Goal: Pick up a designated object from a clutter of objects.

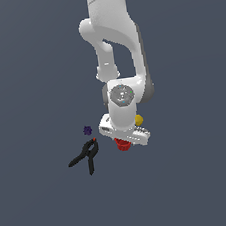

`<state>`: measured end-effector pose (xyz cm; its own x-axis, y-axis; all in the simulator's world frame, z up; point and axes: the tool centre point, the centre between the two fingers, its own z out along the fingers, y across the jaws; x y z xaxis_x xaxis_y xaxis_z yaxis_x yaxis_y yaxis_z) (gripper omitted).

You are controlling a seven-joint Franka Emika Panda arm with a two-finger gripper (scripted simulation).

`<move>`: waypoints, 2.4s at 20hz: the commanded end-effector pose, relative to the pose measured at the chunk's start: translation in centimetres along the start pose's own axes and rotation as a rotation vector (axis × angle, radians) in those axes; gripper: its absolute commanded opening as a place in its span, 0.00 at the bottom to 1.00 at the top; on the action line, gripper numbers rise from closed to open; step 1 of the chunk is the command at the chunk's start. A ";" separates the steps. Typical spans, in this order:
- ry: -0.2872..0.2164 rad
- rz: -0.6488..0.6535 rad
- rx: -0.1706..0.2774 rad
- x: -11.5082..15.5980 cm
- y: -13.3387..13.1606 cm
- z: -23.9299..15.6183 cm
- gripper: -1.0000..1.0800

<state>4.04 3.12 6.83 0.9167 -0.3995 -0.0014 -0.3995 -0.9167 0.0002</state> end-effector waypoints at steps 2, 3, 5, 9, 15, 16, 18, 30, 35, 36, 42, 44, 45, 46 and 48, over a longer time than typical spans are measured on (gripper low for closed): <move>0.002 0.000 0.001 -0.8 0.3 -1.7 0.00; 0.002 0.000 0.001 -1.1 0.5 -2.2 0.00; 0.002 0.000 0.001 -1.7 0.8 -3.4 0.00; 0.002 0.000 0.001 -3.2 1.4 -6.3 0.00; 0.002 0.000 0.001 -5.6 2.5 -10.8 0.00; 0.002 0.000 0.001 -6.0 2.7 -11.6 0.00; 0.002 0.000 0.001 -6.7 3.0 -13.1 0.00; 0.002 0.000 0.001 -11.6 5.2 -22.8 0.00; 0.002 0.001 0.000 -13.4 6.0 -26.6 0.00; 0.002 0.001 0.000 -13.7 6.2 -27.3 0.00; 0.002 0.001 0.000 -15.2 6.8 -30.5 0.00; 0.002 0.001 0.000 -15.5 6.9 -31.2 0.00; 0.002 0.001 0.000 -15.6 7.0 -31.5 0.00; 0.002 0.001 0.000 -15.7 7.0 -31.8 0.00; 0.002 0.001 0.000 -15.8 7.1 -32.1 0.00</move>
<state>-13.11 2.93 38.61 0.9164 -0.4002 -0.0002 -0.4002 -0.9164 0.0002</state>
